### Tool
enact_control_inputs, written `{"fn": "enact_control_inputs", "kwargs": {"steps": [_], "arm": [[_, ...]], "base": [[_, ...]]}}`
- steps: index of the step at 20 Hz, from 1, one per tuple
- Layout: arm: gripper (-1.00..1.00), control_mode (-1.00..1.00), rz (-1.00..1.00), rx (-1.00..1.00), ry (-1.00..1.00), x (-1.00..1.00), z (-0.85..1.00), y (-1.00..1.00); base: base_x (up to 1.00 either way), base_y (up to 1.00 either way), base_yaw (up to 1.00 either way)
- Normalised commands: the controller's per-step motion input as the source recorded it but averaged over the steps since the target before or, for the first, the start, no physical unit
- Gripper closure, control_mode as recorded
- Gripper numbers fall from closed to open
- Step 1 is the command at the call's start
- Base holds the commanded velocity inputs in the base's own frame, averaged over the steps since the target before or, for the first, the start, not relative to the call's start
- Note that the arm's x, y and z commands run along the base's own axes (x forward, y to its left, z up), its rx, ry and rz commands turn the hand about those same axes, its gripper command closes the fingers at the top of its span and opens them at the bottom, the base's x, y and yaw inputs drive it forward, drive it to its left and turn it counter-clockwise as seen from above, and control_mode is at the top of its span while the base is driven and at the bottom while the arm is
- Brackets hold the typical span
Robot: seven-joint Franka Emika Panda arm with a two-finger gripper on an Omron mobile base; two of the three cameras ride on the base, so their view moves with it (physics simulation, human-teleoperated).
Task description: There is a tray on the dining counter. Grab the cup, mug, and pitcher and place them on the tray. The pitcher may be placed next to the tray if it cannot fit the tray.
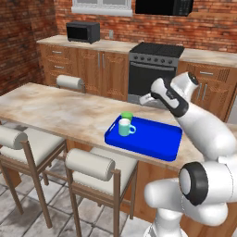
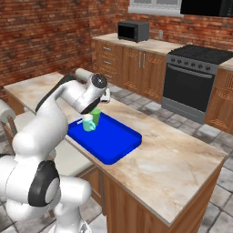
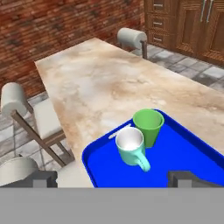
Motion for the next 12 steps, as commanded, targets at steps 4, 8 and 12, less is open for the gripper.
{"fn": "enact_control_inputs", "kwargs": {"steps": [4, 8, 12], "arm": [[-1.00, -1.00, -0.27, -0.04, 0.08, -0.23, 0.63, 0.00], [-1.00, -1.00, -0.23, -0.05, 0.06, -0.18, 0.51, 0.00], [-1.00, -1.00, -0.17, -0.09, 0.02, -0.22, 0.29, -0.05]], "base": [[0.00, 0.00, 0.00], [0.00, 0.00, 0.00], [0.00, 0.00, 0.00]]}}
